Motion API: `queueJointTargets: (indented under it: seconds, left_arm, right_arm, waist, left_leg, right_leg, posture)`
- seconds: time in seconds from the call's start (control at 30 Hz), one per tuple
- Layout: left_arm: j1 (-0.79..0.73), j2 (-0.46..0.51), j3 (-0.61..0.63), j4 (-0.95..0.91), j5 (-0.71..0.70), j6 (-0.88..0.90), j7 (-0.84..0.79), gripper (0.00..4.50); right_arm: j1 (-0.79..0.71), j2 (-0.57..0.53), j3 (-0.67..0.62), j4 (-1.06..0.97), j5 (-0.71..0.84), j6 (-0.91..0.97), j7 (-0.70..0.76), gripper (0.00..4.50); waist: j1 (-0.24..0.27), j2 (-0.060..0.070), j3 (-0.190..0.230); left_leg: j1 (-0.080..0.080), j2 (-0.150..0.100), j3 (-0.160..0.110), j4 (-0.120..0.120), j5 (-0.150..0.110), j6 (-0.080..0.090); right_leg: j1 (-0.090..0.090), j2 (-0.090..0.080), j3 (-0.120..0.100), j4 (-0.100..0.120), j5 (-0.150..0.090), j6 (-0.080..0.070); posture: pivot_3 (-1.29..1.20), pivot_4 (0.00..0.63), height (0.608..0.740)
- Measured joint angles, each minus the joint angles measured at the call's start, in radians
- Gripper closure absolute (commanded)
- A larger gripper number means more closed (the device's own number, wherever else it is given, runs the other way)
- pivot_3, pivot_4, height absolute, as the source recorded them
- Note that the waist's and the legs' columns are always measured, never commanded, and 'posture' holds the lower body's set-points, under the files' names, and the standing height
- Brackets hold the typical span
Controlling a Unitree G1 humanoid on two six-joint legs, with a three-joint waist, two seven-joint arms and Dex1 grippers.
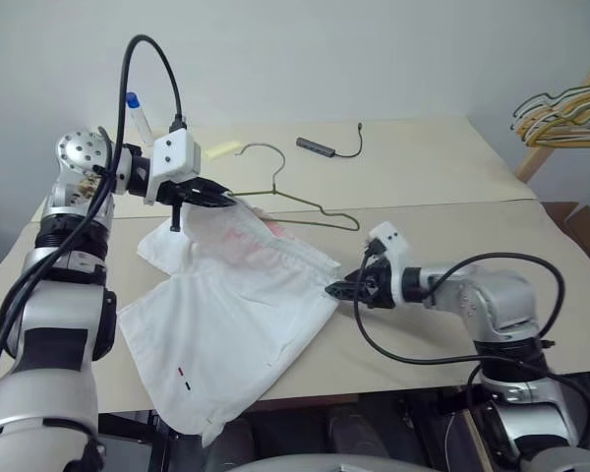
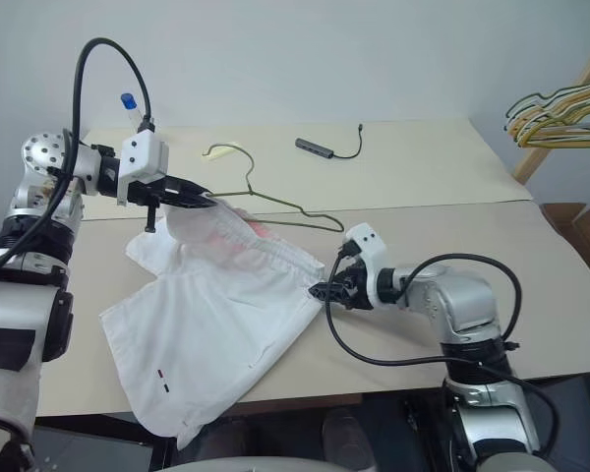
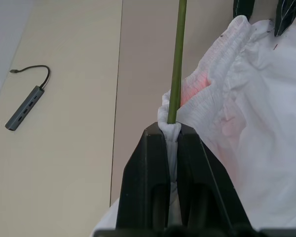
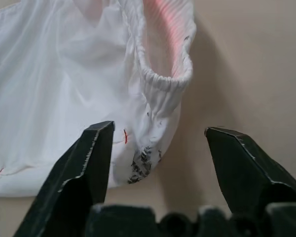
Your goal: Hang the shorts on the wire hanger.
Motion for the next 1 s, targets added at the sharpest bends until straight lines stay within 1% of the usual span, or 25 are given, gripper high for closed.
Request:
queueJointTargets:
  seconds: [0.03,0.23,0.27,0.4,0.5,0.57,0.7,0.87,1.0]
  left_arm:
    - [0.0,0.0,0.0,0.0,0.0,-0.001,0.0,4.5]
    - [0.007,0.0,0.007,0.0,0.0,-0.001,-0.001,4.5]
    - [0.008,0.0,0.008,0.0,0.0,-0.001,-0.001,4.5]
    - [0.009,0.0,0.015,0.0,0.0,-0.003,-0.004,4.5]
    - [0.009,0.01,0.024,-0.003,-0.008,0.013,-0.045,4.5]
    - [0.015,0.031,0.024,-0.02,-0.037,0.039,-0.08,4.5]
    - [0.03,0.039,0.016,-0.081,-0.085,0.062,-0.09,4.5]
    - [0.052,0.043,-0.002,-0.098,-0.085,0.066,-0.09,4.5]
    - [0.054,0.043,-0.004,-0.098,-0.058,0.064,-0.081,4.5]
  right_arm:
    - [0.0,0.0,0.001,0.009,0.0,0.0,-0.005,2.19]
    - [-0.007,0.0,0.001,0.04,0.0,-0.001,-0.023,4.34]
    - [-0.008,0.0,0.001,0.04,0.0,-0.002,-0.024,4.46]
    - [-0.008,-0.012,0.003,0.04,0.0,-0.019,-0.024,4.46]
    - [-0.009,-0.044,-0.001,0.042,-0.002,-0.052,-0.021,4.46]
    - [-0.029,-0.057,-0.028,0.076,0.001,-0.059,-0.027,4.46]
    - [-0.075,-0.106,-0.077,0.141,0.008,-0.069,-0.022,4.46]
    - [-0.079,-0.158,-0.081,0.179,0.009,-0.101,0.01,4.46]
    - [-0.08,-0.198,-0.081,0.175,0.01,-0.126,0.035,4.46]
  waist:
    - [0.0,0.0,0.0]
    - [0.0,0.0,0.0]
    - [0.0,0.0,0.0]
    - [0.0,0.0,0.0]
    - [-0.001,0.0,0.0]
    - [-0.001,0.0,0.0]
    - [-0.001,0.0,0.0]
    - [-0.001,0.0,0.0]
    - [0.0,0.0,0.0]
  left_leg:
    - [0.0,0.0,0.0,0.0,0.0,0.0]
    - [0.0,0.0,0.0,0.0,0.0,0.0]
    - [0.0,0.0,0.0,0.0,0.0,0.0]
    - [0.0,0.0,0.0,0.0,0.0,0.0]
    - [-0.001,0.0,0.0,0.0,0.0,0.0]
    - [0.0,0.0,0.0,0.0,0.0,0.0]
    - [0.0,0.0,0.0,0.0,0.0,0.0]
    - [0.0,0.0,0.0,0.0,0.0,0.0]
    - [0.0,0.0,0.0,0.0,0.0,0.0]
  right_leg:
    - [0.0,0.0,0.0,0.0,0.0,0.0]
    - [0.0,0.0,0.0,0.001,0.0,0.0]
    - [0.0,0.0,0.0,0.001,0.0,0.0]
    - [0.0,0.0,0.0,0.001,0.0,0.0]
    - [-0.001,0.0,0.0,0.0,0.0,0.0]
    - [-0.001,0.0,0.0,0.001,0.0,0.0]
    - [-0.001,0.0,0.0,0.001,0.0,0.0]
    - [-0.001,0.0,0.0,0.0,0.0,0.0]
    - [-0.001,0.0,0.0,0.0,0.0,0.0]
  posture:
    - [-0.1,0.0,0.74]
    - [-0.09,0.0,0.74]
    - [-0.09,0.0,0.74]
    - [-0.09,0.0,0.74]
    - [-0.09,0.0,0.74]
    - [-0.09,0.0,0.74]
    - [-0.09,0.0,0.74]
    - [-0.09,0.0,0.74]
    - [-0.09,0.0,0.74]
